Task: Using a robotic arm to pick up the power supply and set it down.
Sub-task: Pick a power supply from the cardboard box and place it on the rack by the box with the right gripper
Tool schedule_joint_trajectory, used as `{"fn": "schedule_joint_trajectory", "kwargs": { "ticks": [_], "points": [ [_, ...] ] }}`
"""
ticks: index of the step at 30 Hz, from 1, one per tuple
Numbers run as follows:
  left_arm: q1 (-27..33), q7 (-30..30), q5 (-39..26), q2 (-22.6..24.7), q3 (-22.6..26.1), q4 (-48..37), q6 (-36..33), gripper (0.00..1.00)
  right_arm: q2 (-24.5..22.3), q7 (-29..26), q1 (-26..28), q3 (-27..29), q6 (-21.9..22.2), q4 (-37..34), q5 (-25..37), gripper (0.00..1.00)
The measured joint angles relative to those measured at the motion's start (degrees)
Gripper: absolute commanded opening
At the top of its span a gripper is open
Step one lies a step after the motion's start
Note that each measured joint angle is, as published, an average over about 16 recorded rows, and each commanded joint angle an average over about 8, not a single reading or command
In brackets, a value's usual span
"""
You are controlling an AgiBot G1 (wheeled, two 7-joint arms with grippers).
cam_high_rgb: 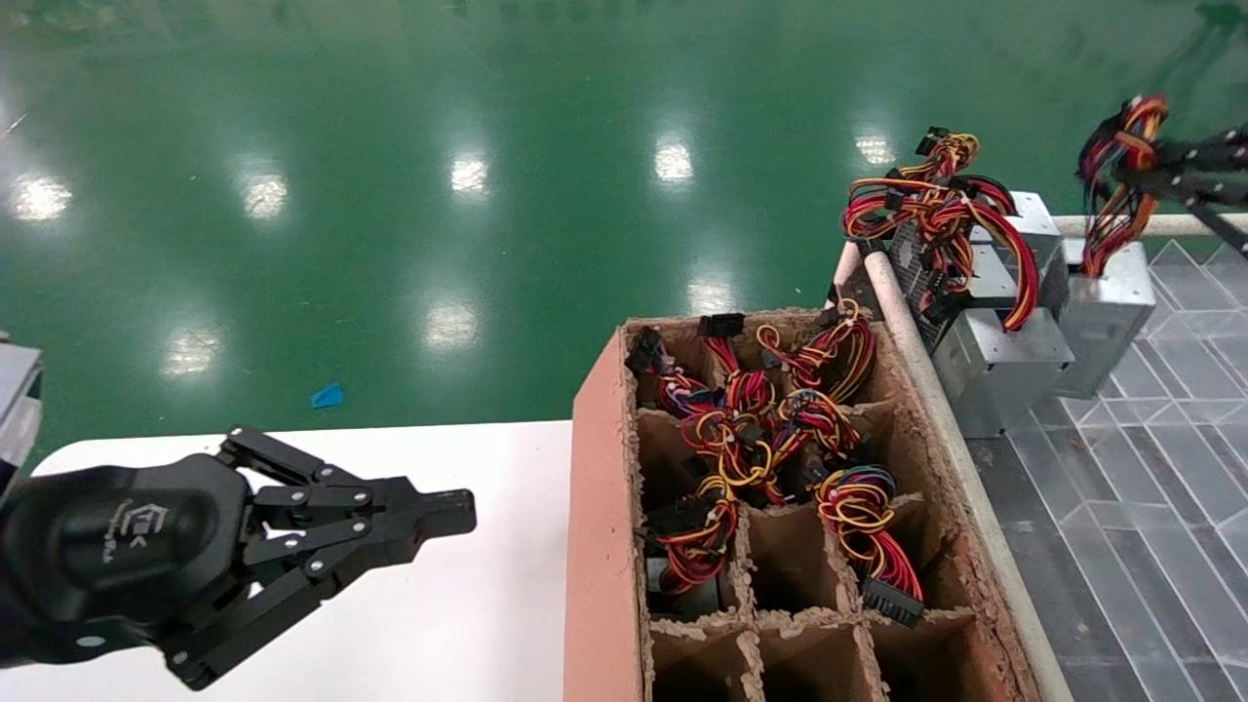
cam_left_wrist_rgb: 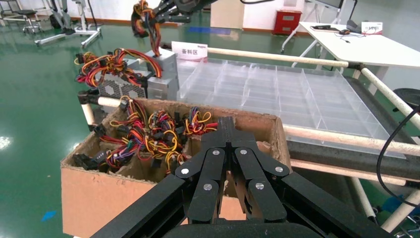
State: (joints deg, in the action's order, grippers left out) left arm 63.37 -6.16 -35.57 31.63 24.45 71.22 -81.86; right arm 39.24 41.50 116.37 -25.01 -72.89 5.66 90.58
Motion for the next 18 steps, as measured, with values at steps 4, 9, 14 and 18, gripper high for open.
{"fn": "schedule_joint_trajectory", "kwargs": {
  "ticks": [4, 9, 14, 18],
  "points": [
    [0.0, 0.0, 0.0, 0.0, 0.0, 0.0, 0.0, 0.0, 1.28, 0.21, 1.1, -1.05, 1.42, -0.54, 1.61, 0.0],
    [0.0, 0.0, 0.0, 0.0, 0.0, 0.0, 0.0, 0.0, 2.58, 1.01, 1.62, -1.0, 3.59, -1.63, 1.61, 0.0],
    [0.0, 0.0, 0.0, 0.0, 0.0, 0.0, 0.0, 0.0, 3.73, 2.05, 1.48, -0.14, 5.36, -2.67, 0.4, 0.0],
    [0.0, 0.0, 0.0, 0.0, 0.0, 0.0, 0.0, 0.0, 4.58, 2.72, 1.15, 0.63, 5.76, -3.4, -0.73, 0.0]
  ]
}}
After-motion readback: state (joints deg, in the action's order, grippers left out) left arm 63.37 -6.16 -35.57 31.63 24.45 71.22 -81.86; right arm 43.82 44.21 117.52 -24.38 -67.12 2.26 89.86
